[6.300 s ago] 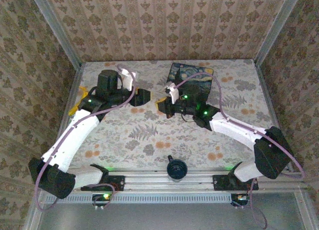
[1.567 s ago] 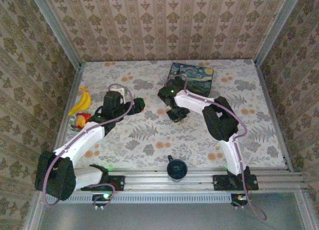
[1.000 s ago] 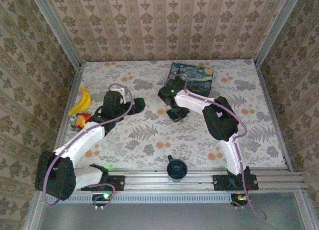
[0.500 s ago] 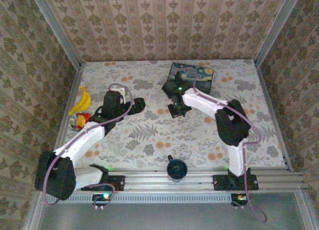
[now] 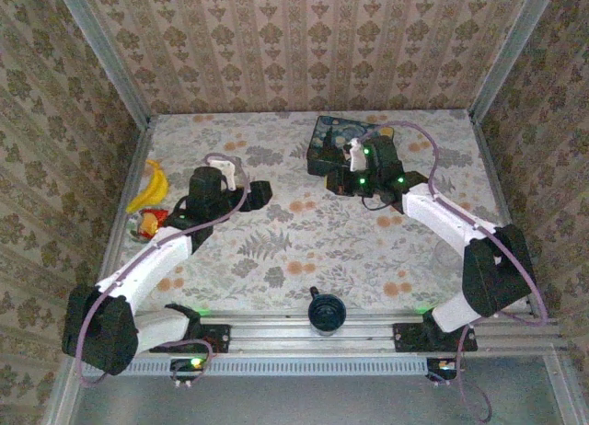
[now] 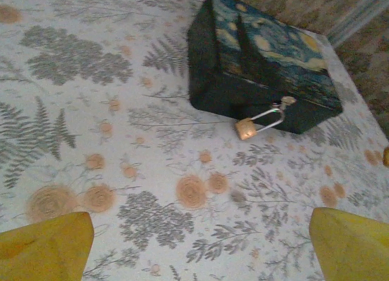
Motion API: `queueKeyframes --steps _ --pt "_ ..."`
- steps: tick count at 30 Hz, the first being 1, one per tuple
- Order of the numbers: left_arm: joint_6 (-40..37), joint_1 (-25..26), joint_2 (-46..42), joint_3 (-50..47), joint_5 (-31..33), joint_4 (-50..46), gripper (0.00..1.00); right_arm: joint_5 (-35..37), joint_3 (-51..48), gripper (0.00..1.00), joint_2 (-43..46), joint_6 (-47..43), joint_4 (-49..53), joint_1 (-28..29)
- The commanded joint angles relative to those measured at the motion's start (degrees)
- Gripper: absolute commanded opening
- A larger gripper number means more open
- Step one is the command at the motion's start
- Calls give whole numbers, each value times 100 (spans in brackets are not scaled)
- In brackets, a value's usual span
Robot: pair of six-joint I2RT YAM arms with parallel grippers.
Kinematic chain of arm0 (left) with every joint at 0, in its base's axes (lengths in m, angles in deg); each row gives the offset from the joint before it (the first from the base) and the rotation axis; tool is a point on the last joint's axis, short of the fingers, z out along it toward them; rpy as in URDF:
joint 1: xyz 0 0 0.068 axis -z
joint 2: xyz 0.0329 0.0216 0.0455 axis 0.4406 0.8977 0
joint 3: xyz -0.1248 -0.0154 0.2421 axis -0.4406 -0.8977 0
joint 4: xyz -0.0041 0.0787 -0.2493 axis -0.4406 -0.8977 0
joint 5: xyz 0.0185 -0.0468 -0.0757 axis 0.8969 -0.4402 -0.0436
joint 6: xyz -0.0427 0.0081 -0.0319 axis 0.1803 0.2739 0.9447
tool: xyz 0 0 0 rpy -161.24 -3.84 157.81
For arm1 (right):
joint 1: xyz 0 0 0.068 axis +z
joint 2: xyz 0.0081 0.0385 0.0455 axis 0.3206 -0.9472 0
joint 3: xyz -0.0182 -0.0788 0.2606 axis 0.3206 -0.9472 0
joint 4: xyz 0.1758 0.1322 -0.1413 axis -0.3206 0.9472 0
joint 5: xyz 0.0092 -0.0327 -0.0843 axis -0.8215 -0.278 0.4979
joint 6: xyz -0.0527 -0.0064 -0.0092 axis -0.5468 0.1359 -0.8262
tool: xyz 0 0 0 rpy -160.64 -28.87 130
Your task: Unlock the padlock with the key
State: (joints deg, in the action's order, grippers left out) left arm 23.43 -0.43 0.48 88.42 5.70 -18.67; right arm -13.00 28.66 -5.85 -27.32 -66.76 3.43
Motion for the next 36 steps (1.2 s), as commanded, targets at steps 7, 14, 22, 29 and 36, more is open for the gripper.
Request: queueKeyframes --steps 7,14,22,29,36 --pt "113 268 -4 57 180 609 87 363 386 0 343 -4 397 101" --pt "762 -423 -343 -201 1174 -170 100 3187 1791 12 -811 -446 3224 994" --pt "638 -610 -607 -326 1427 -543 100 4089 3702 37 -3007 13 4547 1503" --pt "729 -690 -568 -556 1288 -391 100 4256 4470 51 -3881 319 4645 1544" --pt "721 -731 -428 -611 1140 -228 100 4420 5078 56 -4489 380 4809 1604"
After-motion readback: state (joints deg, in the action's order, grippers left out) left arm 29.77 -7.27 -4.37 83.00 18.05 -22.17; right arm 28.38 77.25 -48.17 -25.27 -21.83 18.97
